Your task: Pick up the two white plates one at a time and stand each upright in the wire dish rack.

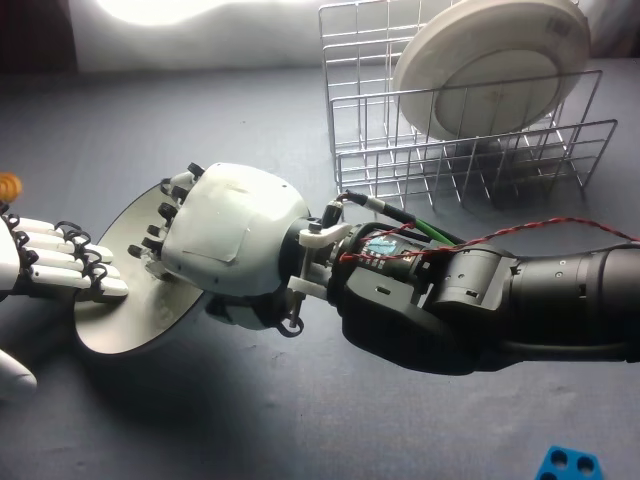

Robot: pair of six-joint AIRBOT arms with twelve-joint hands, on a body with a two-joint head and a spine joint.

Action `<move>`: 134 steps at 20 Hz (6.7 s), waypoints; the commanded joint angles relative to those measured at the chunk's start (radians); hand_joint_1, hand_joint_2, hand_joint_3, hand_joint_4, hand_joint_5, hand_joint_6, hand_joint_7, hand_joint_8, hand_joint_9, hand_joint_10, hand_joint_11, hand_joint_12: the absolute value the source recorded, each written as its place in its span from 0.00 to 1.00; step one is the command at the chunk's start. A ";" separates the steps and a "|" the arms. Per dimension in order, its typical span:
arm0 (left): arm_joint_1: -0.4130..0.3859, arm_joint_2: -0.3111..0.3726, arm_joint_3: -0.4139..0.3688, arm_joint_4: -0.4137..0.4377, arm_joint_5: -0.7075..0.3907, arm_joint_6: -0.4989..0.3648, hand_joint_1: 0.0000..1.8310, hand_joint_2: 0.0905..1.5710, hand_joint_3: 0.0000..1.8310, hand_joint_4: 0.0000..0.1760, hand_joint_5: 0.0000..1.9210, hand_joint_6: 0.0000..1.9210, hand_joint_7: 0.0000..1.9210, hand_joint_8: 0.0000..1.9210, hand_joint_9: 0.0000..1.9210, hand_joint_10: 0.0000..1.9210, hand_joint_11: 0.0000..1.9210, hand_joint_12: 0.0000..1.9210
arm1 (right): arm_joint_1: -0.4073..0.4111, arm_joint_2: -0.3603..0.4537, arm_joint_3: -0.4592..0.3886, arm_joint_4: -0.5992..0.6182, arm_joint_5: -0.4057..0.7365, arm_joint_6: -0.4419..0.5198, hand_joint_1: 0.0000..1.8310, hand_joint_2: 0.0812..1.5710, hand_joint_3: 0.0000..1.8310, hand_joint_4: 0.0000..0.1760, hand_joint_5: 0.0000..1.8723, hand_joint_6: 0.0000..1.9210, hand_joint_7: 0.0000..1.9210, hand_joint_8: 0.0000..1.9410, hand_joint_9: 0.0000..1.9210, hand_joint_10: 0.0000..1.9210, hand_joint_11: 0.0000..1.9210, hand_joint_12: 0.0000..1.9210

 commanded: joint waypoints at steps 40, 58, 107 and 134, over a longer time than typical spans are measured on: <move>-0.545 0.105 -0.068 0.241 -0.031 -0.123 0.00 0.70 0.00 0.00 0.07 0.00 0.05 0.00 0.03 0.00 0.00 0.03 | 0.153 0.454 -0.438 -0.005 -0.053 0.316 0.68 0.67 0.00 0.00 0.56 0.49 0.55 0.40 0.62 0.00 0.39 0.47; -0.525 0.072 -0.020 0.240 -0.032 -0.127 0.00 0.70 0.00 0.00 0.07 0.00 0.05 0.00 0.03 0.00 0.01 0.00 | 0.370 0.663 -0.502 0.063 -0.266 0.824 0.68 0.67 0.00 0.09 0.55 0.50 0.56 0.40 0.65 0.00 0.41 0.46; -0.485 0.051 -0.011 0.193 -0.051 -0.127 0.00 0.71 0.00 0.00 0.07 0.00 0.05 0.00 0.04 0.00 0.01 0.01 | 0.362 0.677 -0.203 0.223 -0.299 0.868 0.67 0.69 0.00 0.15 0.54 0.51 0.54 0.45 0.65 0.01 0.39 0.50; -0.485 0.049 -0.012 0.193 -0.052 -0.127 0.00 0.70 0.00 0.00 0.08 0.01 0.06 0.00 0.04 0.00 0.01 0.00 | 0.241 0.595 -0.127 0.200 -0.235 0.870 0.66 0.70 0.00 0.14 0.50 0.57 0.52 0.48 0.64 0.00 0.39 0.49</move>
